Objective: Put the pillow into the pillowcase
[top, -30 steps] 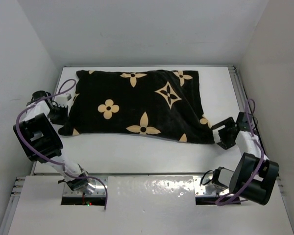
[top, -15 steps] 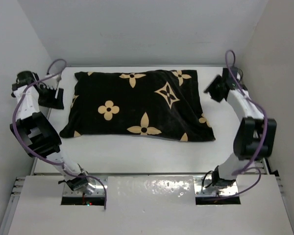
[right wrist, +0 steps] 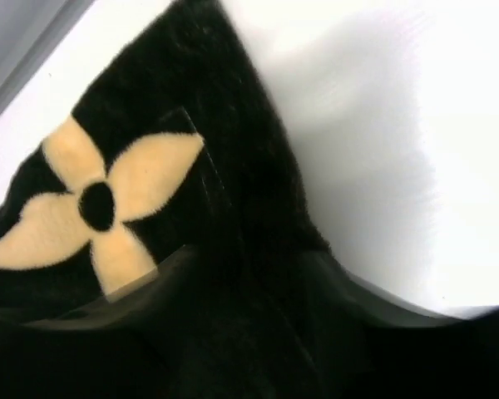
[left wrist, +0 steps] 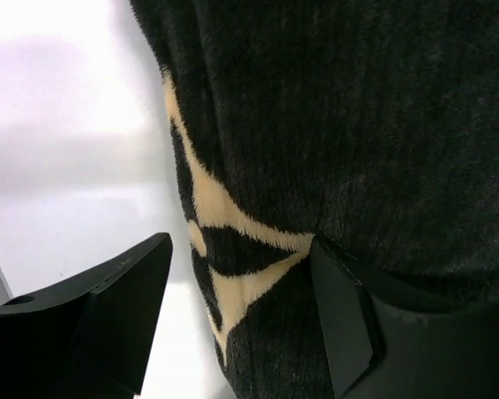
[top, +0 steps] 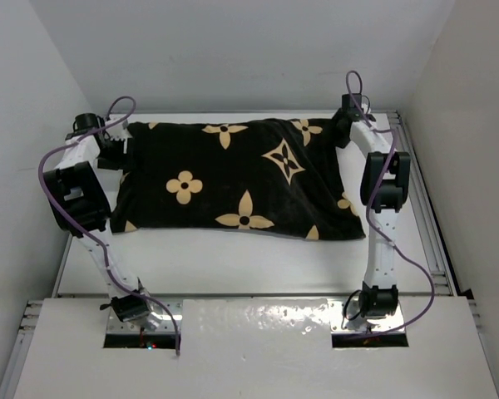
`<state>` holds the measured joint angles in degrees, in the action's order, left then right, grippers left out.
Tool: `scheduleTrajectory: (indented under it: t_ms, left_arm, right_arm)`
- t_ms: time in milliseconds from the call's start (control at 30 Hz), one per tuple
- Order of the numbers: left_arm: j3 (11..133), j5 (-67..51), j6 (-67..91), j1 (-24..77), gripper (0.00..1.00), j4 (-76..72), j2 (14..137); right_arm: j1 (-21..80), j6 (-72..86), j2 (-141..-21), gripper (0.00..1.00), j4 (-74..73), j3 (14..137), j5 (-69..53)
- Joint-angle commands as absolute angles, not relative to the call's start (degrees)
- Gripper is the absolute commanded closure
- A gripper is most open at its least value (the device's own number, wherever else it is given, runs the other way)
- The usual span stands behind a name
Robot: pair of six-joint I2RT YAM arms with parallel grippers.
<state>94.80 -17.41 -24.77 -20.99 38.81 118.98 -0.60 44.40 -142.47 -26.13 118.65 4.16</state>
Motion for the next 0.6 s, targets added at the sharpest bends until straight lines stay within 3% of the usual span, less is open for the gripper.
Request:
scheduleTrajectory:
  t_ms: [0,33,100,300,567]
  left_arm:
    - [92.21,-13.45,-23.73,-19.87,0.34,35.78,117.33]
    - [90.2,-13.01,-24.77,-19.17,0.34,35.51,116.99]
    - [88.34,-10.3,-25.92,-17.49,0.36,34.64,116.72]
    - [85.78,-5.19,-27.42,-17.22,0.38,33.66,118.03]
    - [86.22,-5.36,-27.16,-18.54,0.38,34.01,118.83]
  right_arm:
    - [-0.44,52.62,-143.01,0.62,-27.52,114.89,5.36]
    - [-0.53,54.04,-142.48,0.87,-23.16,111.13,5.45]
    - [-1.66,58.16,-141.07,1.0,-16.22,108.38,6.94]
    - [-4.66,67.58,-142.64,1.0,-2.48,111.08,11.07]
    - [-4.92,70.58,-148.17,1.0,3.52,119.16,15.48]
